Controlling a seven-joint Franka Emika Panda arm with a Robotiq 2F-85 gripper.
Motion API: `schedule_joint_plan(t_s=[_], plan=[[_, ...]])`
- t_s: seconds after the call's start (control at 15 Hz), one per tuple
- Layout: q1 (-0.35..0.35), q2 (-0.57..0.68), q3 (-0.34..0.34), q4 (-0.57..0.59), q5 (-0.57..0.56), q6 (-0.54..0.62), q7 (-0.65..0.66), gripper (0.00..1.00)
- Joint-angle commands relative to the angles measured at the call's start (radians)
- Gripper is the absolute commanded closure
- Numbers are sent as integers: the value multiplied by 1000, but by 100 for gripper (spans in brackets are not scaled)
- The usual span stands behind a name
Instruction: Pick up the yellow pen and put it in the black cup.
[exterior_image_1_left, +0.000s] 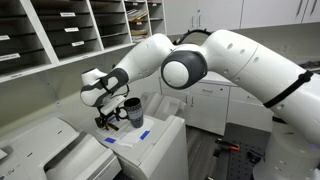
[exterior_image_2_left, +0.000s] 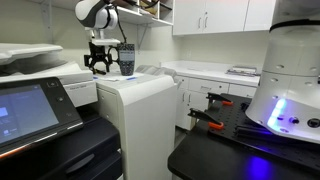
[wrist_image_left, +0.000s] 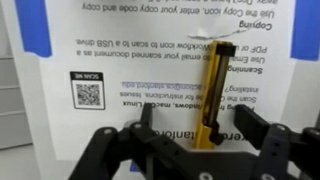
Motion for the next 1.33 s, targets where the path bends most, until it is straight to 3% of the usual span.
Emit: schedule_joint_plan(t_s=[0.0, 0.47, 0.6, 0.73, 0.87, 0.93, 1.07, 1.27], plan=[[9, 48, -13, 108, 16, -70, -8, 44], [6, 31, -25, 130, 12, -135, 4, 98], [5, 26, -27, 134, 13, -152, 5, 95], [7, 20, -30, 142, 9, -154, 7, 100], [11, 24, -41, 147, 2, -155, 19, 96], [10, 28, -43, 150, 4, -153, 22, 63], [7, 35, -43, 155, 7, -149, 21, 57], [7, 48, -42, 162, 8, -148, 19, 33]])
